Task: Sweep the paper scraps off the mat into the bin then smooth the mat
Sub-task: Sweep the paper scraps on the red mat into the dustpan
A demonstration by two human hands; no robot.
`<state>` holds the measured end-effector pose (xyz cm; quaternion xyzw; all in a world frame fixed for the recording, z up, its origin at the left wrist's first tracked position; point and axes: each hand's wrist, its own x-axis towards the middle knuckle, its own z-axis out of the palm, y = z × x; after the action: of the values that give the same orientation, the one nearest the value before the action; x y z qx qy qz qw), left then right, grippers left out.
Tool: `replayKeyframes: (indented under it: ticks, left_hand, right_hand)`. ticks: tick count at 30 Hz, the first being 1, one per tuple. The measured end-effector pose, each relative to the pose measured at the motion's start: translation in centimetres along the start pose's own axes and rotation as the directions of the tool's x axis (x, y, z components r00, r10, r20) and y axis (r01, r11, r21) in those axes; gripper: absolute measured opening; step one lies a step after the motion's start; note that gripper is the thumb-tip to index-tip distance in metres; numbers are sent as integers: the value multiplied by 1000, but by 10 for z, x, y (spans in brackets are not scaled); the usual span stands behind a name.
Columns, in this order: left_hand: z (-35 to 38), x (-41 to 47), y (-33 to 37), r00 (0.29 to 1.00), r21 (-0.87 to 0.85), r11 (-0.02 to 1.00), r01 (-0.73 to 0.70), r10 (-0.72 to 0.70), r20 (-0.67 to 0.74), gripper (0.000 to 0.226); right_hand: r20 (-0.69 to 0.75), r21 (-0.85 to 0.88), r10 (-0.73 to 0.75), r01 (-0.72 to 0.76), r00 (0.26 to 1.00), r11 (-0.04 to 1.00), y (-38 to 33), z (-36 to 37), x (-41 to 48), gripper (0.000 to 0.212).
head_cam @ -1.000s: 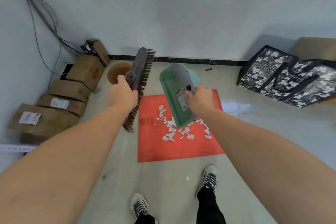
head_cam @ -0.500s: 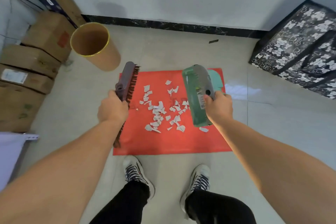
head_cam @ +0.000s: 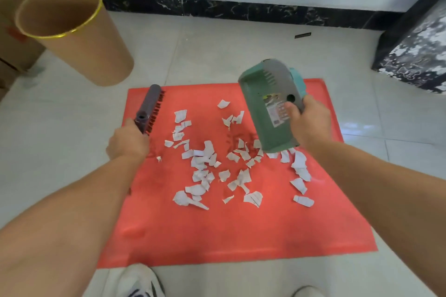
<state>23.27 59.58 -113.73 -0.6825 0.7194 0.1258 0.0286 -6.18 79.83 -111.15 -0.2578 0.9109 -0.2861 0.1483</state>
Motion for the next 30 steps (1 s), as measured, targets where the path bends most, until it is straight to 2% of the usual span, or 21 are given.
replayKeyframes:
  ticks: [3, 10, 14, 18, 22, 27, 30]
  left_hand:
    - [30, 6, 0, 998, -10, 1000, -28, 29, 52, 33]
    - [69, -28, 32, 936, -55, 965, -258, 264, 231, 23]
    - [64, -45, 38, 925, -20, 947, -320, 317, 209, 21]
    - [43, -48, 34, 940, 2, 945, -328, 326, 103, 23]
    - [33, -20, 32, 961, 53, 960, -277, 276, 15, 26]
    - [50, 16, 34, 974, 64, 975, -212, 206, 91, 28]
    - [67, 5, 40, 950, 72, 958, -279, 264, 169, 31]
  right_hand:
    - [-26, -9, -23, 23, 999, 1000, 0, 1, 14, 29]
    - [-56, 2, 1, -1, 998, 1000, -5, -1, 8, 28]
    - [-52, 41, 21, -19, 998, 999, -6, -4, 10, 30]
    - [-63, 26, 72, -70, 995, 997, -4, -13, 6, 37]
    - [-30, 2, 157, -157, 987, 988, 11, -21, 4, 40]
    - [-29, -34, 176, -177, 984, 984, 37, -25, 2, 37]
    - [-47, -45, 192, -194, 980, 980, 46, -26, -2, 31]
